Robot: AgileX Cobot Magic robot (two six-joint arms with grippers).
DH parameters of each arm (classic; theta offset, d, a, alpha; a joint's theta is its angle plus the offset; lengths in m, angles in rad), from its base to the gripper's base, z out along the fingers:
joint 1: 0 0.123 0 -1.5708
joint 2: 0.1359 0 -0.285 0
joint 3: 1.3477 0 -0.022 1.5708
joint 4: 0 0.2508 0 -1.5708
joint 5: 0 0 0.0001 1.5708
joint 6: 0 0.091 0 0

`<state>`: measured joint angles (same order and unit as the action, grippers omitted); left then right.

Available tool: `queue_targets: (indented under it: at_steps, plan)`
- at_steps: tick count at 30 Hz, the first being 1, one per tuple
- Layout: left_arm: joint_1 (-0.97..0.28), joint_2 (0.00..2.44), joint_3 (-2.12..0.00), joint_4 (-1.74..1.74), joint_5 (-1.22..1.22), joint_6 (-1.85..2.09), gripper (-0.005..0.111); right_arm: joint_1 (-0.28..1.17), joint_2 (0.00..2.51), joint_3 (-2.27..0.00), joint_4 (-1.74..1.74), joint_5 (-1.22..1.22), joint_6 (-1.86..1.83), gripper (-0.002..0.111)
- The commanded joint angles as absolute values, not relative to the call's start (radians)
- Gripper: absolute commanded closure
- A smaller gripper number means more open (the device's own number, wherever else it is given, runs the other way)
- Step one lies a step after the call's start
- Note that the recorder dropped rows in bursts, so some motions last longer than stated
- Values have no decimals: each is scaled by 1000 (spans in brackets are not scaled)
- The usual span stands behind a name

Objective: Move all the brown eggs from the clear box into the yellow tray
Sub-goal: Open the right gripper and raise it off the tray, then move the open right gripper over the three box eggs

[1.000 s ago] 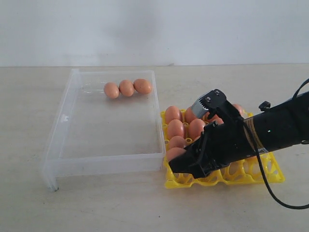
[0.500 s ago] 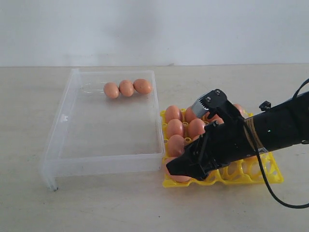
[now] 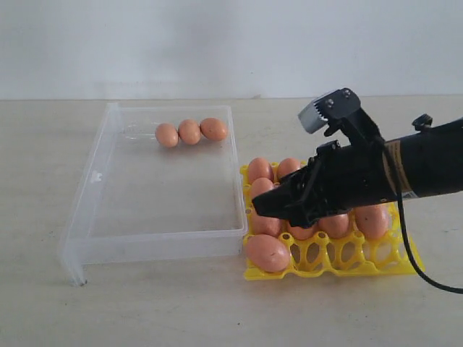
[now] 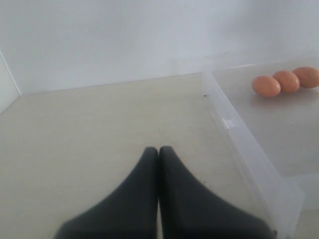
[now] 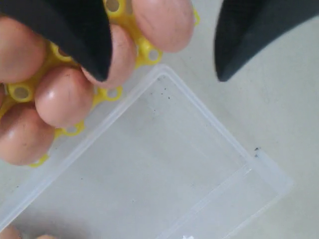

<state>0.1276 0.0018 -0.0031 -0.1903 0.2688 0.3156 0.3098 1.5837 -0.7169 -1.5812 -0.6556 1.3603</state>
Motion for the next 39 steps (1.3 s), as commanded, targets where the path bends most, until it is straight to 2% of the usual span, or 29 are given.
queue_targets:
  at_steps: [1, 9, 12, 16, 20, 22, 26, 28, 30, 35, 39]
  plan:
    - [127, 0, 0, -198, 261, 306, 111, 312, 1545, -720, -1744, -648, 1563, 108]
    - [127, 0, 0, -198, 261, 306, 111, 333, 1538, -732, -1744, -582, 1595, 109]
    - [127, 0, 0, -198, 261, 306, 111, 431, 1533, -849, -1744, -373, 1628, 109]
    - [127, 0, 0, -198, 261, 306, 111, 534, 1566, -1024, -1744, -215, 1671, 109]
    - [127, 0, 0, -198, 261, 306, 111, 641, 1706, -1224, -1744, -174, 1368, 109]
    - [127, 0, 0, -198, 261, 306, 111, 700, 1783, -1260, -1744, 17, 1353, 109]
    - [127, 0, 0, -198, 261, 306, 111, 798, 1898, -1296, -1734, 437, 1041, 109]
    - [127, 0, 0, -198, 261, 306, 111, 849, 1938, -1328, -1582, 635, 816, 109]
    - [127, 0, 0, -198, 261, 306, 111, 869, 1953, -1361, -1385, 710, 688, 109]
    - [127, 0, 0, -198, 261, 306, 111, 814, 1955, -1474, -669, 590, 332, 109]
    - [127, 0, 0, -198, 261, 306, 111, 723, 2011, -1632, -132, 658, -48, 109]
